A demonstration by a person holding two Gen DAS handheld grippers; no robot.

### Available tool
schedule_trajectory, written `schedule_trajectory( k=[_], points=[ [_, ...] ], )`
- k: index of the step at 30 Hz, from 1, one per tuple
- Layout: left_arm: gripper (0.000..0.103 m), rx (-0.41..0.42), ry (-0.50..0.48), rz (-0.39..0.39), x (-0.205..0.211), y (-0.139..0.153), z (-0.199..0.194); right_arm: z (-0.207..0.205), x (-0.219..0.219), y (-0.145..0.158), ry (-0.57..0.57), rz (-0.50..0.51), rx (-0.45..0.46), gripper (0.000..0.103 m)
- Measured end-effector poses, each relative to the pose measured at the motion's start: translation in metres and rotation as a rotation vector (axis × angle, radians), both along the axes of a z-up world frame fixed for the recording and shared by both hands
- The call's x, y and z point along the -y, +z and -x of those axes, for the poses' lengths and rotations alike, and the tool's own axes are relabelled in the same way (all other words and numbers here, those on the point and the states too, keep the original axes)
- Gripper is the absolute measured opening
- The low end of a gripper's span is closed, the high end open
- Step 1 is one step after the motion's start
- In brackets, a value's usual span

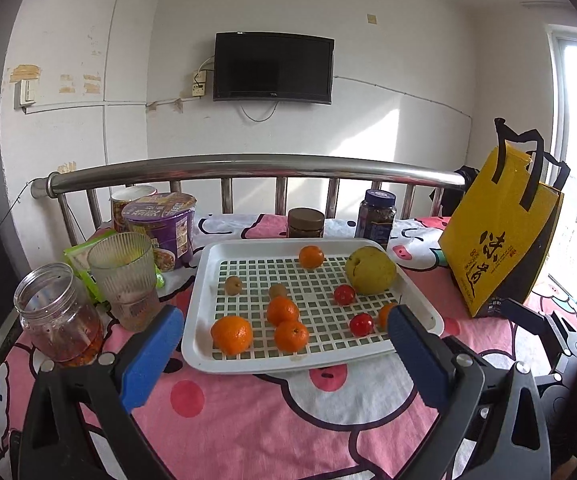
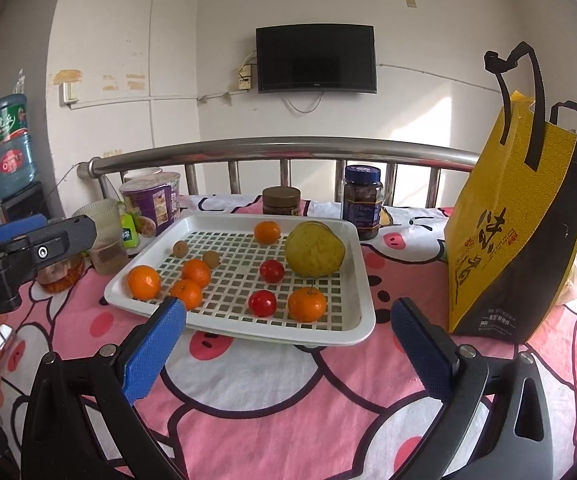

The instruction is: Organize fruits

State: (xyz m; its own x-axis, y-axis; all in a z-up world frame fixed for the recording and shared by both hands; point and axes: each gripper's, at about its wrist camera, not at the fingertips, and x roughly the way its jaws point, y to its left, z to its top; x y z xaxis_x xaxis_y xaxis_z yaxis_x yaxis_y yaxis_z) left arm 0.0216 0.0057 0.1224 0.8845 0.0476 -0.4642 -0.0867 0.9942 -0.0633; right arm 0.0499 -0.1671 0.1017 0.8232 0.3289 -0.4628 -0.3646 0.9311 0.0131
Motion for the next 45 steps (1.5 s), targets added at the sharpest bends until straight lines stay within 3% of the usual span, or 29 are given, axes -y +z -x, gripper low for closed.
schedule_trajectory(
  k=[8, 18, 45],
  points=[
    [0.103, -0.061, -0.003, 0.013, -0.006, -0.019, 0.010, 0.007, 0.001, -0.009, 0.016, -0.002, -0.038, 0.103],
    [0.103, -0.156, -0.010, -0.051, -0.002, -0.052, 0.014, 0.014, -0.001, -0.025, 0.040, 0.015, -0.078, 0.103],
    [0.103, -0.419, -0.023, -0.052, 0.000, -0.115, -0.023, -0.020, -0.004, -0.084, -0.030, 0.115, -0.421, 0.103]
  ],
)
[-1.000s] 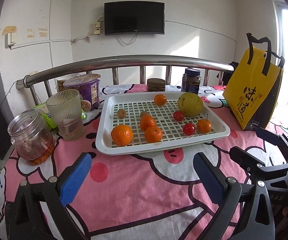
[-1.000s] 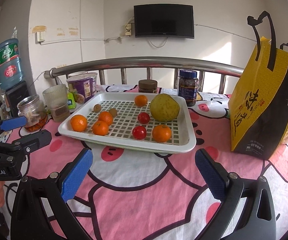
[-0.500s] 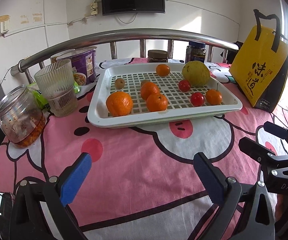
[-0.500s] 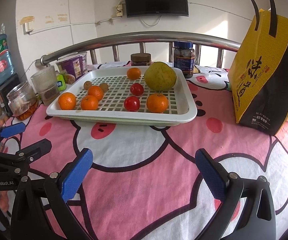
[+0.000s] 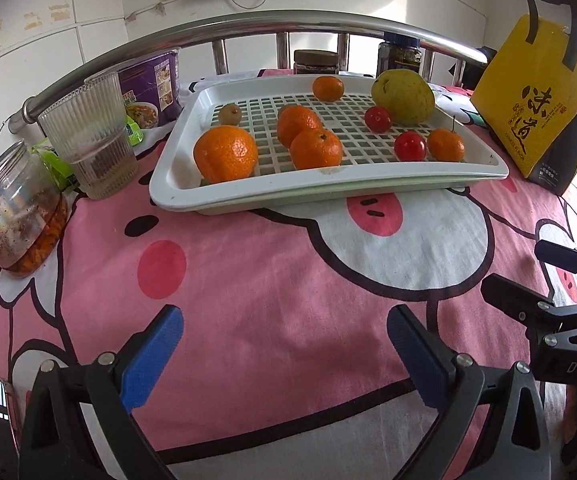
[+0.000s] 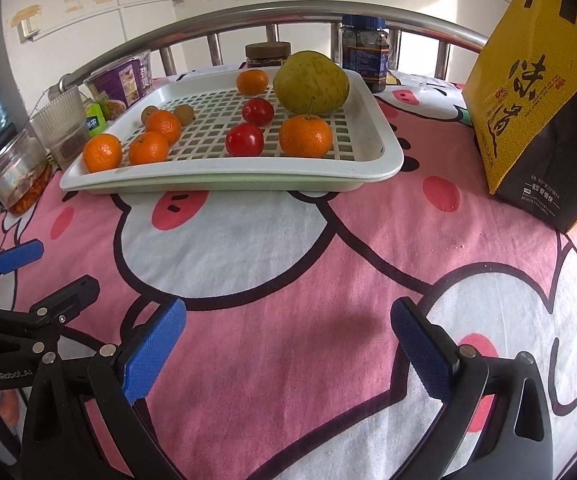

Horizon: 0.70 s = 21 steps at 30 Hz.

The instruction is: Organize fruits

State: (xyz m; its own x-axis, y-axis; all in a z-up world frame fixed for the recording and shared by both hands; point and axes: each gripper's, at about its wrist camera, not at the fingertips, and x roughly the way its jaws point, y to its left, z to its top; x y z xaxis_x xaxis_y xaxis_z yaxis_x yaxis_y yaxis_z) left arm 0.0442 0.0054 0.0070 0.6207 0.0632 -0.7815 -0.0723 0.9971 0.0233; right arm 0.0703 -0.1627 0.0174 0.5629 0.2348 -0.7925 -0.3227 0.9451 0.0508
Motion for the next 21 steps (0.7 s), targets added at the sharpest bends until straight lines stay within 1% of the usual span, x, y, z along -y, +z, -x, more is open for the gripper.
schedule_trajectory(
  k=[4, 9, 11, 16, 21],
  points=[
    [0.103, -0.039, -0.011, -0.006, 0.002, -0.006, -0.006, -0.002, -0.001, -0.003, -0.001, 0.017, -0.019, 0.103],
    [0.103, -0.046, 0.003, 0.025, -0.003, -0.008, -0.009, -0.002, -0.005, -0.005, -0.002, 0.052, -0.020, 0.103],
    [0.103, -0.046, 0.005, 0.024, -0.002, -0.008, -0.010, -0.003, -0.008, -0.006, -0.003, 0.073, -0.020, 0.103],
    [0.103, -0.048, 0.005, 0.027, -0.002, -0.008, -0.011, -0.003, -0.009, -0.005, -0.005, 0.070, -0.023, 0.103],
    [0.103, -0.048, 0.007, 0.031, -0.003, -0.008, -0.018, -0.009, -0.010, -0.006, -0.031, 0.072, -0.024, 0.103]
  ],
)
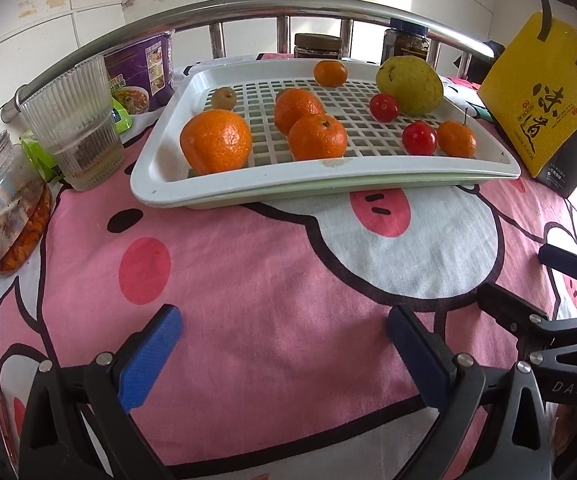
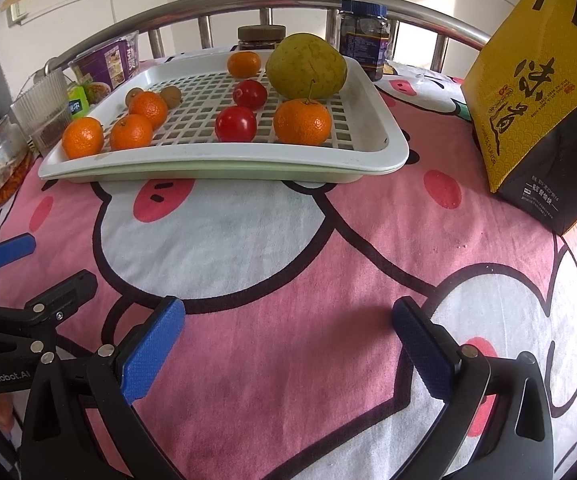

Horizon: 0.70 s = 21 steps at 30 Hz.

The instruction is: Organize fruits

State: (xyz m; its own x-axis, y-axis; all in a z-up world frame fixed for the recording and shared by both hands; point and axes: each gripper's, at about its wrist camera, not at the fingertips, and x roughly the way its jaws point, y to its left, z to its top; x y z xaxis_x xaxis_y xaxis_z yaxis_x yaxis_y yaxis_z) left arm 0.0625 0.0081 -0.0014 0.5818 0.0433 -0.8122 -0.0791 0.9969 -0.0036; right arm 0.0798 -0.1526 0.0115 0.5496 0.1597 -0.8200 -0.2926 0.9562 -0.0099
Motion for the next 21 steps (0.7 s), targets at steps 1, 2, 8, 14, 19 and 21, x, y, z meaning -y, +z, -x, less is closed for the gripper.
schedule_trajectory(
  k=[1, 2, 8, 14, 19, 21],
  points=[
    [0.103, 0.000, 0.001, 0.000, 0.0000, -0.0001, -0.0008, -0.0009, 0.0000, -0.0001, -0.005, 0.000, 0.000, 0.103],
    [0.103, 0.000, 0.002, 0.000, -0.0001, -0.0003, -0.0014, -0.0016, 0.0001, -0.0001, -0.008, 0.000, 0.000, 0.103],
    [0.103, 0.000, 0.002, -0.001, 0.0004, -0.0005, -0.0015, -0.0014, 0.0007, -0.0004, -0.010, 0.000, 0.000, 0.103],
    [0.103, 0.000, 0.002, -0.001, 0.0004, -0.0003, -0.0014, -0.0013, 0.0007, -0.0005, -0.010, 0.000, 0.000, 0.103],
    [0.103, 0.000, 0.000, -0.001, 0.0003, -0.0005, -0.0011, -0.0014, 0.0004, -0.0007, -0.010, 0.000, 0.000, 0.103],
    [0.103, 0.000, -0.003, -0.001, -0.0002, -0.0006, 0.0002, -0.0013, 0.0004, -0.0007, -0.010, 0.001, 0.000, 0.103]
  ],
)
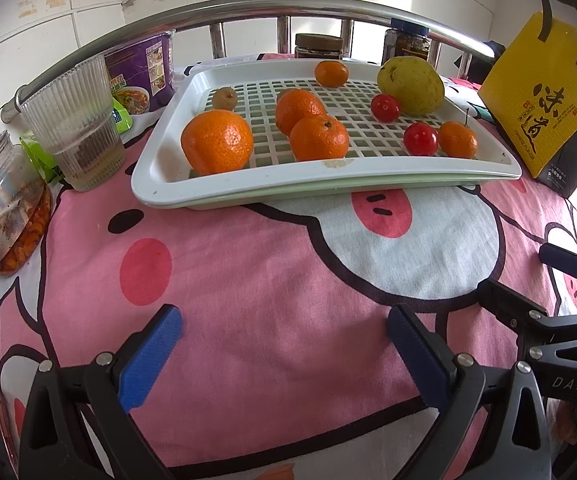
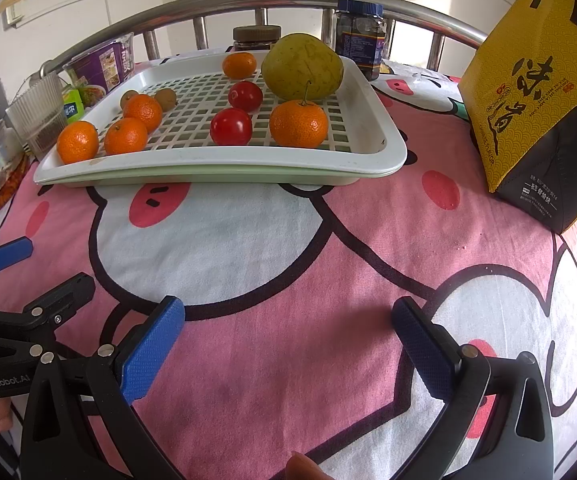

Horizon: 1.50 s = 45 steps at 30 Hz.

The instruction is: Organize fruits

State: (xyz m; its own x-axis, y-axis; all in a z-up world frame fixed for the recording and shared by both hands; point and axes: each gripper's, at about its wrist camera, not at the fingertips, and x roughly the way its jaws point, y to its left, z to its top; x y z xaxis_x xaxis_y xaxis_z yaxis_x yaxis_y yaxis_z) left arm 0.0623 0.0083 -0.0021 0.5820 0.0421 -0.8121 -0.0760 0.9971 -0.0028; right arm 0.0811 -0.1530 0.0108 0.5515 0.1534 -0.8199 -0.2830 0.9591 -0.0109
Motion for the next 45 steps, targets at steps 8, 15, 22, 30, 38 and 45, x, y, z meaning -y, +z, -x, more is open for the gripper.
schedule_trajectory(
  k=[8, 15, 22, 30, 38, 45],
  points=[
    [0.103, 0.001, -0.005, -0.002, -0.0004, 0.0003, 0.0043, 0.0012, 0.0006, 0.0001, 0.001, 0.000, 0.000, 0.103],
    [0.103, 0.000, -0.005, -0.002, -0.0001, 0.0006, 0.0046, 0.0027, 0.0010, 0.0000, 0.000, 0.001, 0.000, 0.103],
    [0.103, 0.000, -0.005, -0.002, 0.0001, 0.0007, 0.0054, 0.0036, 0.0016, 0.0001, 0.000, 0.001, 0.001, 0.103],
    [0.103, 0.001, -0.005, -0.002, 0.0001, 0.0006, 0.0056, 0.0032, 0.0011, 0.0001, 0.000, 0.001, 0.001, 0.103],
    [0.103, 0.001, -0.005, -0.002, 0.0001, 0.0006, 0.0056, 0.0034, 0.0012, 0.0001, 0.000, 0.001, 0.001, 0.103],
    [0.103, 0.001, -0.005, -0.002, 0.0000, 0.0006, 0.0056, 0.0035, 0.0011, 0.0002, 0.000, 0.001, 0.001, 0.103]
  ],
)
